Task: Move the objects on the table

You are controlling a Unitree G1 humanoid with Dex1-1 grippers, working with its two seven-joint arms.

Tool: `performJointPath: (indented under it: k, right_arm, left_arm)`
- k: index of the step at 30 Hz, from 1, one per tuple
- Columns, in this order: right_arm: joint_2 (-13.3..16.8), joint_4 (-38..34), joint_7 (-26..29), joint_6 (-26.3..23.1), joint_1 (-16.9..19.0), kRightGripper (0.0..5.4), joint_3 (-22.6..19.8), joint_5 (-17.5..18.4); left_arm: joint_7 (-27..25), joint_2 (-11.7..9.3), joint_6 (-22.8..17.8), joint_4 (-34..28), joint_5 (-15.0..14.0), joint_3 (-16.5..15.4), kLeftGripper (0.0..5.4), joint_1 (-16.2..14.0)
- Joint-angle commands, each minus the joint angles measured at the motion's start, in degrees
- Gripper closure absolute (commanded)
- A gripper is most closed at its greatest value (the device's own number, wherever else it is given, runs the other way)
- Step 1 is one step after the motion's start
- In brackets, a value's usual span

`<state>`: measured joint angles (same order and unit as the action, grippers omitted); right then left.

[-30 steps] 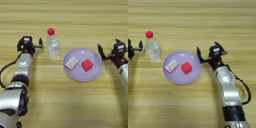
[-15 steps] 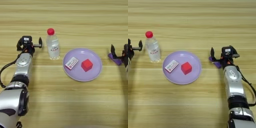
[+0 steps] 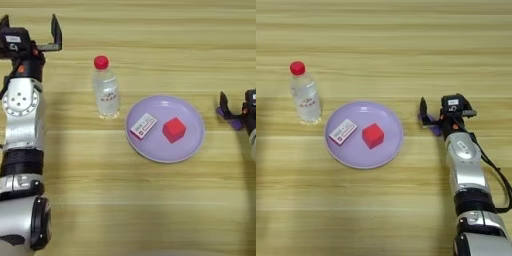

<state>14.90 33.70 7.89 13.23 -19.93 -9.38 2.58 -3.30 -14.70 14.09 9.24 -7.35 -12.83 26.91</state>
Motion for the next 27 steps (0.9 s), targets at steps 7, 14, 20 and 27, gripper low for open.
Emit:
performJointPath:
  k: [7,14,20,27]
  right_arm:
    - [-0.8,1.0,-0.6,-0.2,-1.7,0.03,0.5,0.0]
    - [-1.4,1.2,-2.1,-1.0,-2.2,0.03,-0.6,0.9]
    - [-1.8,0.9,-2.6,-1.1,-2.2,0.03,-0.2,0.8]
    - [-2.1,0.7,-2.7,-1.1,-2.2,0.03,0.3,0.4]
  left_arm:
    - [-7.7,4.9,-23.4,-35.5,-6.0,23.5,0.00,-9.0]
    - [-11.9,8.3,-23.9,-25.2,-1.1,35.0,0.00,-11.4]
    - [-14.1,10.8,-19.7,-10.1,2.4,36.9,0.00,-10.5]
    - [-15.1,13.3,-13.5,6.1,5.4,36.3,0.00,-9.4]
